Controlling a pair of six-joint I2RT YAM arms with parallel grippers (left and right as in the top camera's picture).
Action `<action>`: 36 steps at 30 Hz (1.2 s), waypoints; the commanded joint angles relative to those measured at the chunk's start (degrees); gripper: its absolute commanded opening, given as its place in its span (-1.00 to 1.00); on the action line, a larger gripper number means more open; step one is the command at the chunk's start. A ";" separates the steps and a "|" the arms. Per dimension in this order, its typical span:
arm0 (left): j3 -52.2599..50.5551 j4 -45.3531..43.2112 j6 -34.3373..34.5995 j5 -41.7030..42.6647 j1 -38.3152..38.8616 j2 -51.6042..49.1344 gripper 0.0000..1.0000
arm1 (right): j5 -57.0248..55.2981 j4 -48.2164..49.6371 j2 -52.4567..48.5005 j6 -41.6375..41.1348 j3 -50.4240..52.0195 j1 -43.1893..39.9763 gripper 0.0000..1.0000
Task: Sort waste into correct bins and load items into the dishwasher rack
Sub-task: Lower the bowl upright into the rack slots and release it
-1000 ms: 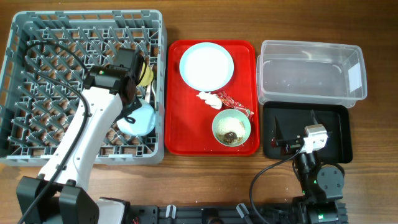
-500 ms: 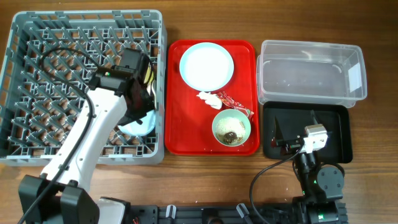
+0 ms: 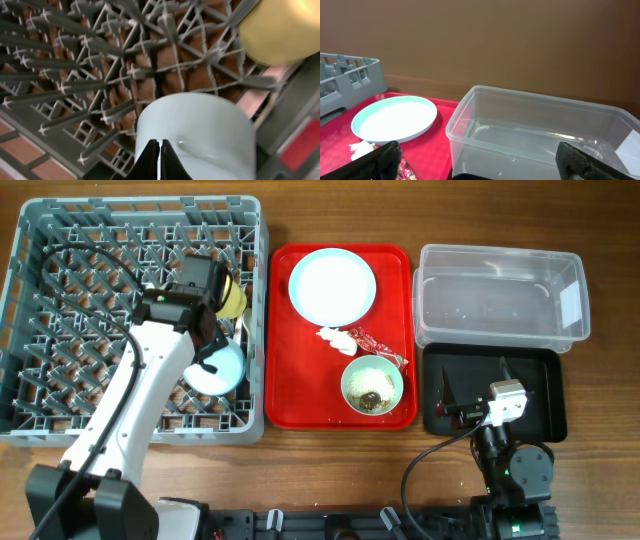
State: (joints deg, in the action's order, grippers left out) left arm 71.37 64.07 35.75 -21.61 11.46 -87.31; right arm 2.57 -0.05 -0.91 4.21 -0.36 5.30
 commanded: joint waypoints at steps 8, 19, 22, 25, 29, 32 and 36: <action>1.51 1.66 0.68 7.96 -0.11 3.34 -0.92 | 0.52 0.13 0.11 0.28 0.07 -0.28 0.99; -4.04 -0.52 0.68 9.01 -0.13 2.86 -0.92 | 0.52 0.13 0.11 0.31 0.07 -0.28 1.00; -4.31 -1.79 0.72 7.74 -0.13 2.86 -0.92 | 0.52 0.13 0.11 0.31 0.07 -0.28 1.00; -4.33 -2.21 0.70 8.39 -0.13 2.75 -0.92 | 0.52 0.13 0.11 0.31 0.07 -0.28 1.00; -4.59 -3.67 0.68 6.51 -0.13 2.75 -0.92 | 0.52 0.13 0.11 0.31 0.07 -0.28 0.99; -6.05 -5.68 0.70 6.56 -0.13 2.75 -0.92 | 0.52 0.13 0.11 0.31 0.07 -0.28 1.00; -9.27 -9.40 0.70 4.83 -0.13 2.75 -0.92 | 0.52 0.13 0.11 0.31 0.07 -0.28 0.99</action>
State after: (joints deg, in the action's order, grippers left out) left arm 64.62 56.31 35.92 -13.96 11.46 -85.17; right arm 2.57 -0.05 -0.91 4.21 -0.36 5.30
